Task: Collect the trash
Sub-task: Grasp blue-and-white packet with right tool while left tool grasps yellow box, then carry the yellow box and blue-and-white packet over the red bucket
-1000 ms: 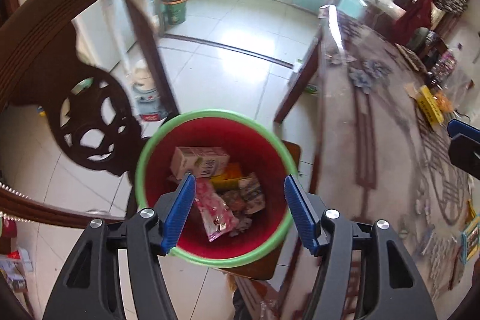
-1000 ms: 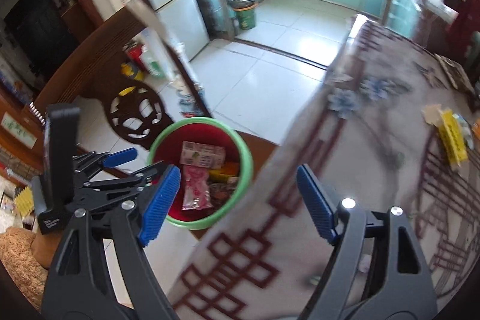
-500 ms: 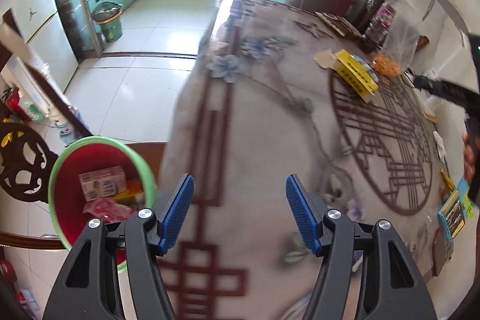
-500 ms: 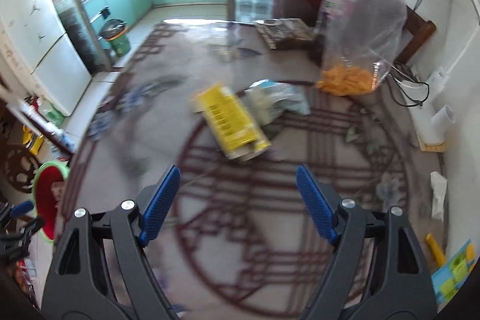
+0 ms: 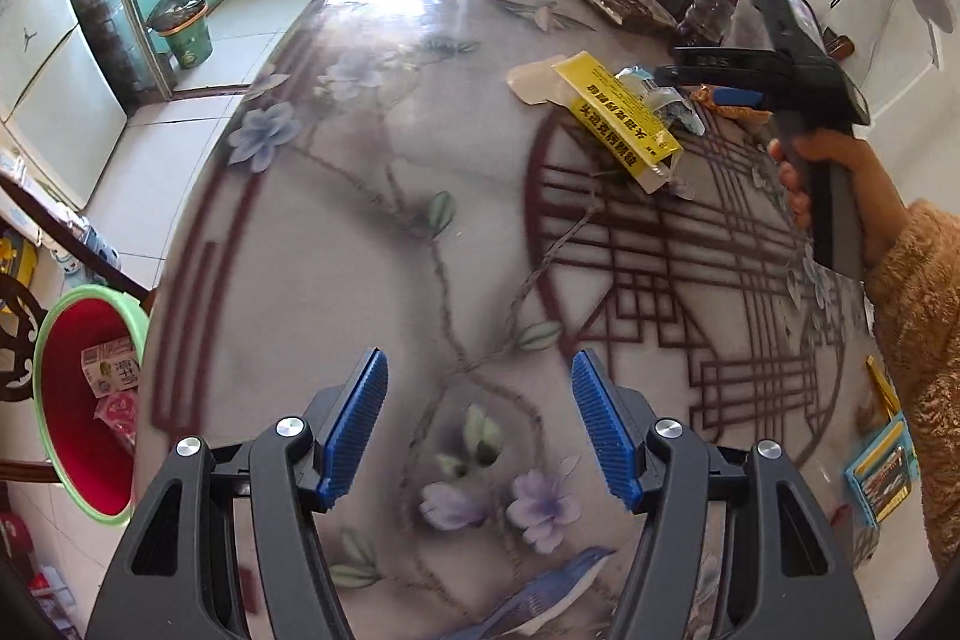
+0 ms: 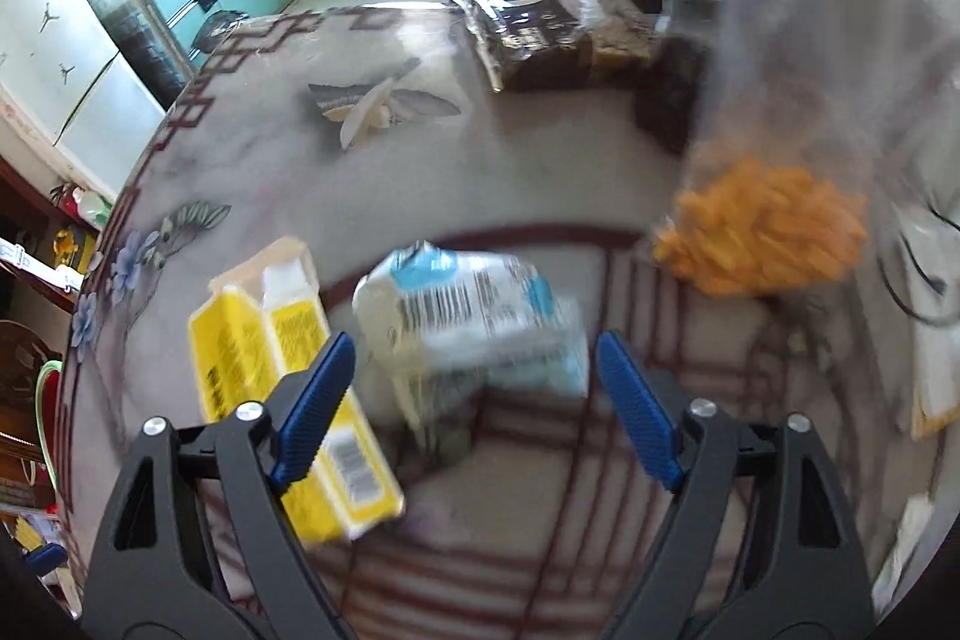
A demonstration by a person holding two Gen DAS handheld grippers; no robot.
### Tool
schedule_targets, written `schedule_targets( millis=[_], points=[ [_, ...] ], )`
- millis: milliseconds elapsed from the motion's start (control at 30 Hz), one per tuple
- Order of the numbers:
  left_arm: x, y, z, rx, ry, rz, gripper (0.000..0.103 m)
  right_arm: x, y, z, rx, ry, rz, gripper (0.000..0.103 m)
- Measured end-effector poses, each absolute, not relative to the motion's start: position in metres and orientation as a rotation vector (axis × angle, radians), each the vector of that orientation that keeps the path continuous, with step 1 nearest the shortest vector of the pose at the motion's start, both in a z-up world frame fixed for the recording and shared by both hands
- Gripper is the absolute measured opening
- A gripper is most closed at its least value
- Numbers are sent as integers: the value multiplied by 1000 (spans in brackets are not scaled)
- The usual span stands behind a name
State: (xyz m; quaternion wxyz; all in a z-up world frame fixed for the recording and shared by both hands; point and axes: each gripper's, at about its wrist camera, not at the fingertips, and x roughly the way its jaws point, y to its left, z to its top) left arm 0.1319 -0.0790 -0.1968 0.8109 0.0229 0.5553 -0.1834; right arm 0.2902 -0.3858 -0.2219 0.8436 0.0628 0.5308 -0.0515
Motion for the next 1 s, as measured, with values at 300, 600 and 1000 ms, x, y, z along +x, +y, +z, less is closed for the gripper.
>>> schedule_targets(
  millis=[300,600,1000],
  points=[
    [195,-149,-192,1,1157,-410,61,305,-391,-256,144,1142,-54,64],
    [251,-203,-215,-167,1191,-405,65,259,-424,-242,250,1061,-83,35],
    [275,-232,-241,-203,1286,-446,28,194,-402,-229,293,1043,-123,35]
  ],
)
